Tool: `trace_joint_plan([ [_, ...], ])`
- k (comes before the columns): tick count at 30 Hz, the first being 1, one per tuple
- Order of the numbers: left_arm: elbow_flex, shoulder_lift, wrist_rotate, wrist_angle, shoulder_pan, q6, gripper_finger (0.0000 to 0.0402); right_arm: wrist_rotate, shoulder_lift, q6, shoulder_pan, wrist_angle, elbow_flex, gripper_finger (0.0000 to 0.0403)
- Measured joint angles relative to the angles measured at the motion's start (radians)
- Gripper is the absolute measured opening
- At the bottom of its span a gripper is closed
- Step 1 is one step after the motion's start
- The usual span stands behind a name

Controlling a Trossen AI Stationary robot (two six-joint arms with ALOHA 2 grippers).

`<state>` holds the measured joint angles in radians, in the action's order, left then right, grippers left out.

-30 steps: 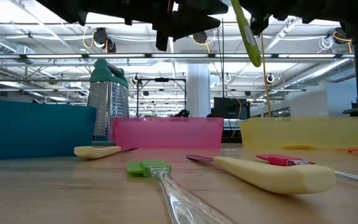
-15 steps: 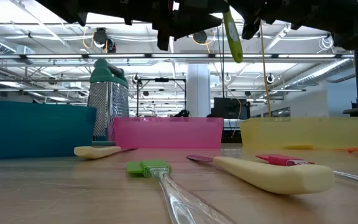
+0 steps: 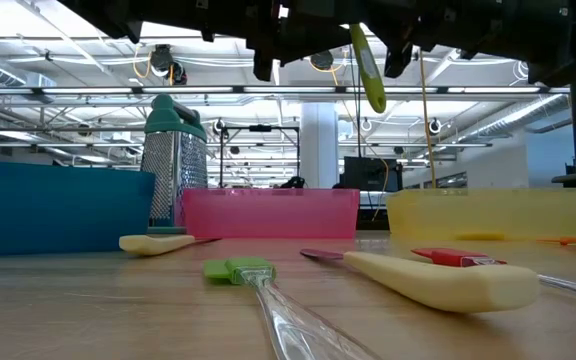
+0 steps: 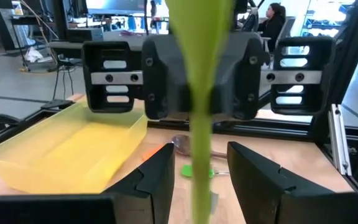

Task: Pick & Place Kitchen Items
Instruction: Put the green serving spoon into the blue bin

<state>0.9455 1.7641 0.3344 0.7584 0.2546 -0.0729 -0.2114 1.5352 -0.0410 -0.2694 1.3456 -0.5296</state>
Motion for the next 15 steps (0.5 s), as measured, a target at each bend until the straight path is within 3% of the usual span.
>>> trace_joint_plan([
  [15, 0.000, -0.001, 0.005, 0.003, -0.010, 0.024, 0.0152, 0.029, 0.000, 0.027, 0.002, -0.110, -0.093, 0.0026],
])
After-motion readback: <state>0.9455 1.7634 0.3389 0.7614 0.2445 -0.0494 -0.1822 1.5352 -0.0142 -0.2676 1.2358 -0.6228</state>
